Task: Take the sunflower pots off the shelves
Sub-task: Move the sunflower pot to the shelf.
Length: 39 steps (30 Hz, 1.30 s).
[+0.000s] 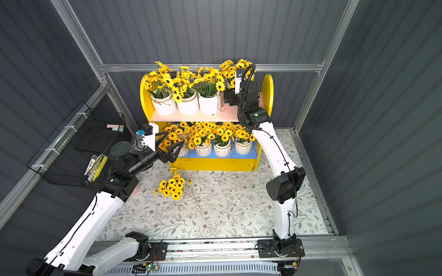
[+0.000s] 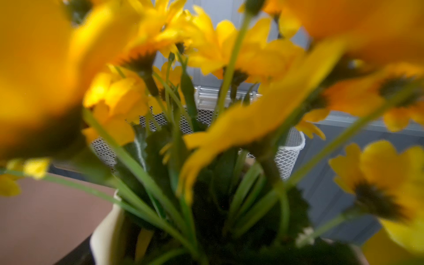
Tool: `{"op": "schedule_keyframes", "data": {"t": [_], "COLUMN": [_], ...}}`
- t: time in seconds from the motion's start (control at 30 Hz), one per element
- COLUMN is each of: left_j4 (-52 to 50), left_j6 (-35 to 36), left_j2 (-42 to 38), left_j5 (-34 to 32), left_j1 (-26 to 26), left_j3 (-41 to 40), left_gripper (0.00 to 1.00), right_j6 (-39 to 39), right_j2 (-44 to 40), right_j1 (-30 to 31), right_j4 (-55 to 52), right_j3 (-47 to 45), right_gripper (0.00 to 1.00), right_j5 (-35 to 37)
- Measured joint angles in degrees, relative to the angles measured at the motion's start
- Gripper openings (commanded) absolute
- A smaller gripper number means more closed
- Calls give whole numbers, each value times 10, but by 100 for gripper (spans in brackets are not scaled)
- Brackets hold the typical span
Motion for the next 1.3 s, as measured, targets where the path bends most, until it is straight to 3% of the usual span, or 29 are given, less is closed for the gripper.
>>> {"op": "schedule_keyframes", "data": {"t": [0.63,0.87,1.1,1.17,1.27,1.3], "left_j4": [0,0,0,0,3,4], "left_j6": [1,0,0,0,0,0], "left_j2": [0,0,0,0,0,0], "left_j5": [-2,-2,-2,-2,-2,-2], "left_j1": [0,0,0,0,0,0], "left_j3": [0,0,0,0,0,0], "left_gripper": [99,100,99,99,100,99], "right_j6": [-1,0,2,2,2,1], "right_j2": [-43,-91,-176,-195,-208,-209], "right_j1": [-7,-7,-7,-7,-7,-7], "right_j4": [67,76,93,94,94,95], "right_j3": [-87,-149,-253,-275,-288,-290], "right_gripper": [69,67,74,80,98,99], "right_j5": [-26,-43,-61,-64,-67,-67]}}
